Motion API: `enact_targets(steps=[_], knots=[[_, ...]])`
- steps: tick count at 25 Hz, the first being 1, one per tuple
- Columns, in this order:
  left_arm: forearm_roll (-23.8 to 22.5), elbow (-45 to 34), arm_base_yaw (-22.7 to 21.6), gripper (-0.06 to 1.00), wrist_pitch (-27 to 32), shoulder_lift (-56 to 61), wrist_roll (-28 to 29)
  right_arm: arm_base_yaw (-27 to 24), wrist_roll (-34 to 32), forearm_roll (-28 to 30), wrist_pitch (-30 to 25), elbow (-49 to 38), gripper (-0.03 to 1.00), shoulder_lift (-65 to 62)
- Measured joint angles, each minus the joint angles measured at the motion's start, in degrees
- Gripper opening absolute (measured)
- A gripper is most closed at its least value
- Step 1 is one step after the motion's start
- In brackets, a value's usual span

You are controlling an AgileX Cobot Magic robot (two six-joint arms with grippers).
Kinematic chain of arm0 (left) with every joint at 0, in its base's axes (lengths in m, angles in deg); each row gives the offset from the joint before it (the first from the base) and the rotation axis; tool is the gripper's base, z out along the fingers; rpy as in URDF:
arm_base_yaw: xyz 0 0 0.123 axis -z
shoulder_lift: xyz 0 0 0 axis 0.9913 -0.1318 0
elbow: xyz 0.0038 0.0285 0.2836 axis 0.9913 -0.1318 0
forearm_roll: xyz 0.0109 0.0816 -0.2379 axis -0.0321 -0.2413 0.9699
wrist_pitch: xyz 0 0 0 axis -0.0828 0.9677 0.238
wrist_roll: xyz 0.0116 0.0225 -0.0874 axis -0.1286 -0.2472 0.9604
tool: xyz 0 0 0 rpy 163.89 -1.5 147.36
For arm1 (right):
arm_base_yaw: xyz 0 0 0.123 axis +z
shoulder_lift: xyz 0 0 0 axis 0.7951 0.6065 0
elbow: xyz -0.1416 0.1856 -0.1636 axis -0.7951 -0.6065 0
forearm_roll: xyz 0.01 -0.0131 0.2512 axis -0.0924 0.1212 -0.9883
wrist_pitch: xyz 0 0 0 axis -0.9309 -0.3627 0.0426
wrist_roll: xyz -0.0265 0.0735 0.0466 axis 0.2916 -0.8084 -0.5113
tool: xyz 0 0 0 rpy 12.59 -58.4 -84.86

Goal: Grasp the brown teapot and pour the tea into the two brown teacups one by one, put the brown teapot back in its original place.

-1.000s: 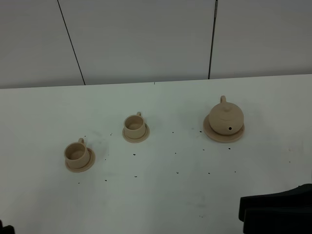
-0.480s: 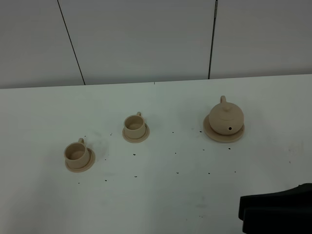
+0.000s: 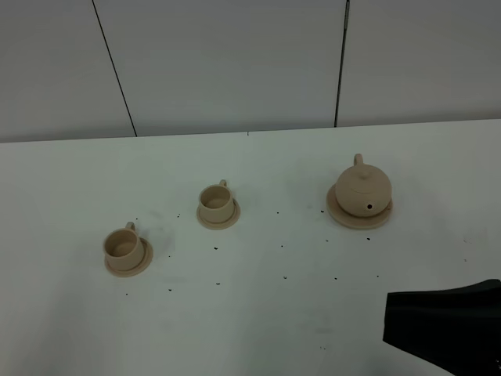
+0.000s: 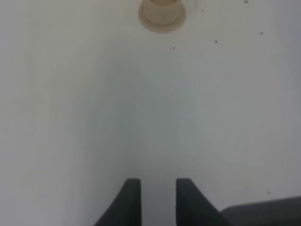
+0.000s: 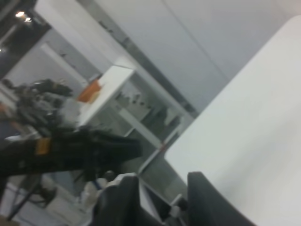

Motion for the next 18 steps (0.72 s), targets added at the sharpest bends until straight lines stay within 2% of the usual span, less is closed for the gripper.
enact_targets(steps=[11, 18], knots=[[-4.17, -0.46, 0.0, 0.25, -0.54, 9.74, 4.86, 0.0, 0.23, 1.51, 7.1, 0.0, 0.24, 0.17], [-4.72, -0.46, 0.0, 0.25, -0.54, 10.66, 5.58, 0.0, 0.27, 1.74, 7.96, 0.0, 0.24, 0.17]])
